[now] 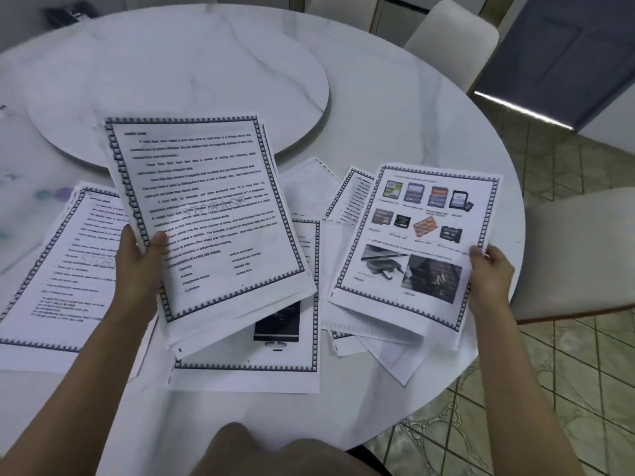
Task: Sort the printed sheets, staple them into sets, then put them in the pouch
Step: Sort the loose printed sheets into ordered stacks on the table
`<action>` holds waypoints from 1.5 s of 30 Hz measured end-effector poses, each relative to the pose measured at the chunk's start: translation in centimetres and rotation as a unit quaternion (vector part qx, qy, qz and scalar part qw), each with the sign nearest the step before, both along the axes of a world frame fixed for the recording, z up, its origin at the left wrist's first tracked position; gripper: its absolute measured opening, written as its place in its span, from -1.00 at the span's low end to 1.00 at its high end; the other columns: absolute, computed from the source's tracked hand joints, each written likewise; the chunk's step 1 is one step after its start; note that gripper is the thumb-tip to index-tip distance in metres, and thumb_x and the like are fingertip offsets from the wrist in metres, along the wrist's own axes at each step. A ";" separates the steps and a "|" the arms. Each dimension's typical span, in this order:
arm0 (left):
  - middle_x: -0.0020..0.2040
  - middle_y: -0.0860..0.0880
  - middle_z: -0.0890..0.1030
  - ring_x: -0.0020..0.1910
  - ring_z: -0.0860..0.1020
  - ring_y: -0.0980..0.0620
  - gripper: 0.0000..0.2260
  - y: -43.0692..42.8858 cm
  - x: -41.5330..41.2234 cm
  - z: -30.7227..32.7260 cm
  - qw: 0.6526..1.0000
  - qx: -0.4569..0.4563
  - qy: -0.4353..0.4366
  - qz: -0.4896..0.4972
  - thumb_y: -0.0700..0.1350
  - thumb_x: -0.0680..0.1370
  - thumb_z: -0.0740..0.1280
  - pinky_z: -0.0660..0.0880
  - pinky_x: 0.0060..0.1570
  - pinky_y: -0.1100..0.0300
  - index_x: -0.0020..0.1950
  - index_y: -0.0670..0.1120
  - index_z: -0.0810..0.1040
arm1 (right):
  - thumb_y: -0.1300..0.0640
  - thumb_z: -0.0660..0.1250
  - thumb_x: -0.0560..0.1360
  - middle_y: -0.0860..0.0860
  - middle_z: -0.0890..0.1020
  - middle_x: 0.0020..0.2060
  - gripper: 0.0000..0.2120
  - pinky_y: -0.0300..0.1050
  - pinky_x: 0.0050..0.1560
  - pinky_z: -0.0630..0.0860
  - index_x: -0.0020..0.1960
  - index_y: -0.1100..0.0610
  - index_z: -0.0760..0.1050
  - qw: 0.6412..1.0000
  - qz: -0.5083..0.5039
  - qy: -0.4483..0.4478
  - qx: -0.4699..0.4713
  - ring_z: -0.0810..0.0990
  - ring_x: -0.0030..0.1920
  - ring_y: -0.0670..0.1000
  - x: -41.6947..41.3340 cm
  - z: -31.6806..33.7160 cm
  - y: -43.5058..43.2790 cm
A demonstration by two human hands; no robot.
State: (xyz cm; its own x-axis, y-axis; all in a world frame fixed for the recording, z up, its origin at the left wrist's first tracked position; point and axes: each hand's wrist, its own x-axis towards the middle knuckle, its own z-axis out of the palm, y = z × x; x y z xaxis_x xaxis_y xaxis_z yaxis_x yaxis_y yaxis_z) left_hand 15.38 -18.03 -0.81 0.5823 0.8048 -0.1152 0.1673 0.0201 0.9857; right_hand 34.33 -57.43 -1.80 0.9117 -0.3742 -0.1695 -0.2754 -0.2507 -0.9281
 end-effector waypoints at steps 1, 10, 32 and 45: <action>0.18 0.00 0.50 0.17 0.48 -0.02 -0.69 0.3 0.1 0.2 1.000 -0.005 -0.004 0.003 -0.16 0.60 0.19 0.42 0.21 0.04 0.35 -0.09 0.34 | 0.21 0.22 0.56 0.24 0.58 0.09 -0.82 0.07 0.17 0.50 0.12 0.24 0.49 1.000 -0.002 0.003 0.030 0.54 -0.02 0.12 0.0 0.1 0.1; 0.20 0.02 0.51 0.17 0.50 0.01 -0.67 2.4 -0.1 2.3 0.998 -0.046 -0.028 0.009 -0.17 0.61 0.17 0.45 0.16 0.08 0.38 -0.05 0.33 | 0.26 0.22 0.56 0.03 0.63 -0.13 -0.90 -0.05 0.06 0.55 -0.02 0.18 0.50 0.986 0.053 0.037 0.152 0.59 -0.06 0.07 -3.0 -0.6 4.0; 0.18 0.01 0.51 0.16 0.49 -0.02 -0.68 4.4 -0.6 0.9 0.994 -0.103 -0.001 -0.035 -0.16 0.61 0.17 0.42 0.21 0.03 0.38 -0.05 0.33 | 0.22 0.25 0.53 0.10 0.59 0.06 -0.76 -0.17 0.04 0.47 0.18 0.18 0.52 0.978 0.186 0.019 -0.088 0.54 -0.02 0.00 -9.4 -2.9 13.3; 0.16 -0.01 0.50 0.13 0.49 -0.01 -0.68 2.8 1.3 1.1 0.992 -0.115 0.010 -0.051 -0.16 0.62 0.16 0.42 0.18 0.06 0.38 -0.08 0.33 | 0.25 0.29 0.51 0.13 0.59 0.07 -0.76 -0.57 -0.18 0.32 0.17 0.23 0.52 0.970 0.176 0.007 -0.167 0.49 -0.03 -0.05 -5.7 -2.1 7.4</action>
State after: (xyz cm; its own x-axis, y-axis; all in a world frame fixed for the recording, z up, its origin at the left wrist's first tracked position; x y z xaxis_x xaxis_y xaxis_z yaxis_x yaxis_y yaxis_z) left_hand 16.65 -15.25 0.26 0.6549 0.6929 -0.3016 0.1988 0.2271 0.9534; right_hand 28.65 -50.07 -3.89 0.9914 -0.0757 -0.1065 -0.1305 -0.6172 -0.7759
